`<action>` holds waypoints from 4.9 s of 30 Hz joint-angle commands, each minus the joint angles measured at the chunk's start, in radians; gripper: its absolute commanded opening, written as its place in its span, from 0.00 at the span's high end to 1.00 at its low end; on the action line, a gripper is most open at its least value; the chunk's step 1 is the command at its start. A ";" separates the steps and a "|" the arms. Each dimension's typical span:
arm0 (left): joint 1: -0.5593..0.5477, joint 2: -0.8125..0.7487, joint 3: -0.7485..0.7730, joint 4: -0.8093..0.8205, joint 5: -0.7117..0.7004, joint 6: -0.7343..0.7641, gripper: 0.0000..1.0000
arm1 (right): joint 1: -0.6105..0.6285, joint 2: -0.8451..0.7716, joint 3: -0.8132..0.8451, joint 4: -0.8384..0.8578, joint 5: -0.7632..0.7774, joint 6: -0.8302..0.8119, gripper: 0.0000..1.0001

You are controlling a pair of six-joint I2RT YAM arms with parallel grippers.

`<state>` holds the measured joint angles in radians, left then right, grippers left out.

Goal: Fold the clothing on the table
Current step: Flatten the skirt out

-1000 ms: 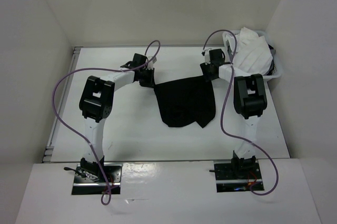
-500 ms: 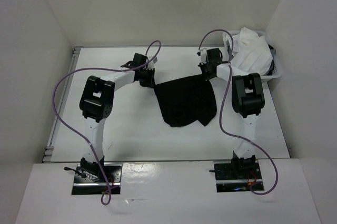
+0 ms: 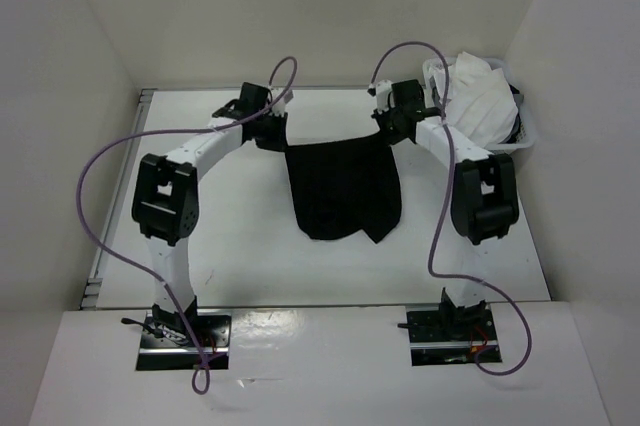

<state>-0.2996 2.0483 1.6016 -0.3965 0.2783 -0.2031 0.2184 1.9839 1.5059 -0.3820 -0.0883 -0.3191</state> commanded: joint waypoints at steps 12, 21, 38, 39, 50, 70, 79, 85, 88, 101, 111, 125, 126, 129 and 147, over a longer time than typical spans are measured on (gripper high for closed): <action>0.010 -0.675 -0.080 -0.073 -0.021 0.229 1.00 | 0.228 -0.655 -0.087 -0.144 0.082 0.002 1.00; 0.010 -1.108 -0.284 -0.117 -0.007 0.359 1.00 | 0.285 -0.975 -0.136 -0.291 -0.074 -0.046 1.00; 0.033 -1.091 -0.504 -0.067 0.050 0.383 1.00 | 0.252 -0.855 -0.409 -0.088 -0.205 -0.034 1.00; 0.033 -1.043 -0.520 -0.045 0.050 0.372 1.00 | 0.263 -0.828 -0.430 -0.068 -0.185 -0.034 1.00; 0.137 -0.515 -0.395 0.110 0.041 0.304 1.00 | 0.236 -0.384 -0.333 0.089 -0.022 -0.100 1.00; 0.269 0.016 0.052 0.055 0.128 0.246 0.29 | 0.095 0.148 0.077 0.215 0.289 -0.005 0.50; 0.300 -0.186 -0.003 -0.014 0.108 0.228 0.18 | 0.018 0.011 0.080 0.187 0.325 0.058 0.29; 0.290 -0.332 -0.110 -0.076 0.140 0.218 0.18 | 0.039 -0.158 -0.024 0.073 0.182 0.069 0.22; 0.281 -0.428 -0.172 -0.154 0.156 0.218 0.18 | 0.115 -0.253 -0.093 -0.084 0.067 0.016 0.18; 0.537 -0.827 -0.340 -0.282 0.128 0.177 0.00 | 0.504 -0.263 -0.134 -0.182 0.053 0.003 0.02; 0.587 -0.929 -0.476 -0.231 0.087 0.206 0.00 | 0.530 -0.070 -0.061 -0.184 0.015 0.086 0.02; 0.587 -0.909 -0.508 -0.203 0.055 0.206 0.00 | 0.558 0.088 0.014 -0.195 -0.028 0.180 0.02; 0.587 -0.909 -0.508 -0.203 0.055 0.206 0.00 | 0.558 0.104 0.014 -0.204 -0.037 0.180 0.02; 0.587 -0.918 -0.508 -0.203 0.045 0.206 0.00 | 0.558 0.130 -0.004 -0.204 -0.037 0.180 0.02; 0.587 -0.929 -0.517 -0.194 0.055 0.215 0.00 | 0.611 0.012 -0.237 -0.207 -0.005 -0.018 0.02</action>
<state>0.2810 1.1442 1.0901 -0.6174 0.3191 -0.0010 0.7963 1.9823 1.3445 -0.4721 -0.0933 -0.2668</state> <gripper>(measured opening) 0.999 0.982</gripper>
